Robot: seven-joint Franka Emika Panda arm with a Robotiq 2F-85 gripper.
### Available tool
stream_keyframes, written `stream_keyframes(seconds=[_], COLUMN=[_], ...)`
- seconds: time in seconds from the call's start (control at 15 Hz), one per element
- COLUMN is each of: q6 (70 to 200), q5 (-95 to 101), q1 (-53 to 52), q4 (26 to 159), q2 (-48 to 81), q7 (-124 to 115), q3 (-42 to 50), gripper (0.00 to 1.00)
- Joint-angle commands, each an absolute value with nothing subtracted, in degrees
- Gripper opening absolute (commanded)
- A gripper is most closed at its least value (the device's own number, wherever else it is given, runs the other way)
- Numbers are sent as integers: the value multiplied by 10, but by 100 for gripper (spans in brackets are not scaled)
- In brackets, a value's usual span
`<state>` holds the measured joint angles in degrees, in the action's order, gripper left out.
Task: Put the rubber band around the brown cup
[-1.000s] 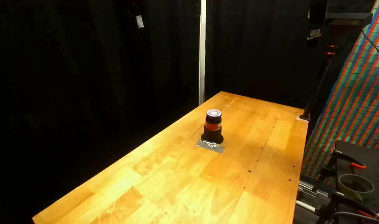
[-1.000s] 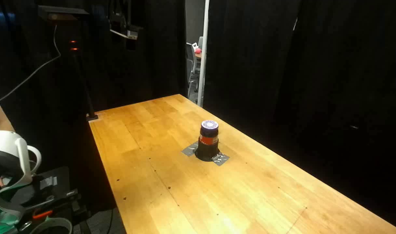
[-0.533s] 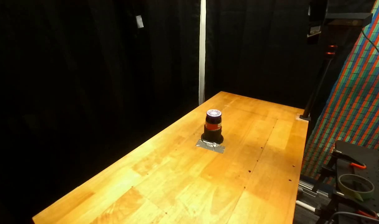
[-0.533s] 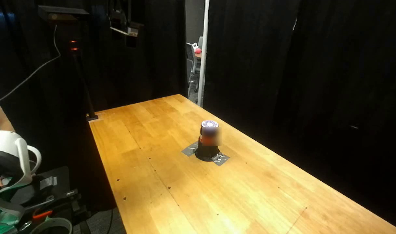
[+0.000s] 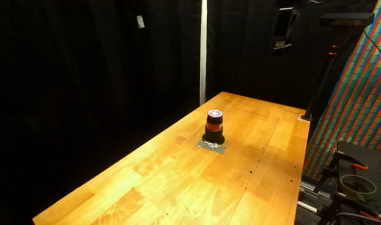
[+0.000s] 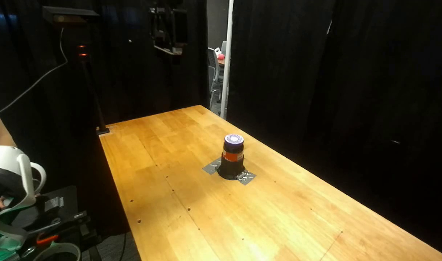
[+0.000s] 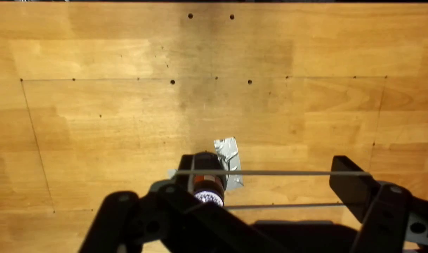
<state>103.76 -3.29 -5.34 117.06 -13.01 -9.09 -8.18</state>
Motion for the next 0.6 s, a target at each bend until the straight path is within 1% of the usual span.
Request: stream_keyframes(seconds=[0.0,0.2,0.53], q6=[1127,1179,1207], q5=[4,37,65], q1=[-53,-57,-65], q4=[1110,1077,1021], q2=[-26,45,148], q7=[-145,-170,-171], q3=[-95,-89,-64], gripper=[100,100,100])
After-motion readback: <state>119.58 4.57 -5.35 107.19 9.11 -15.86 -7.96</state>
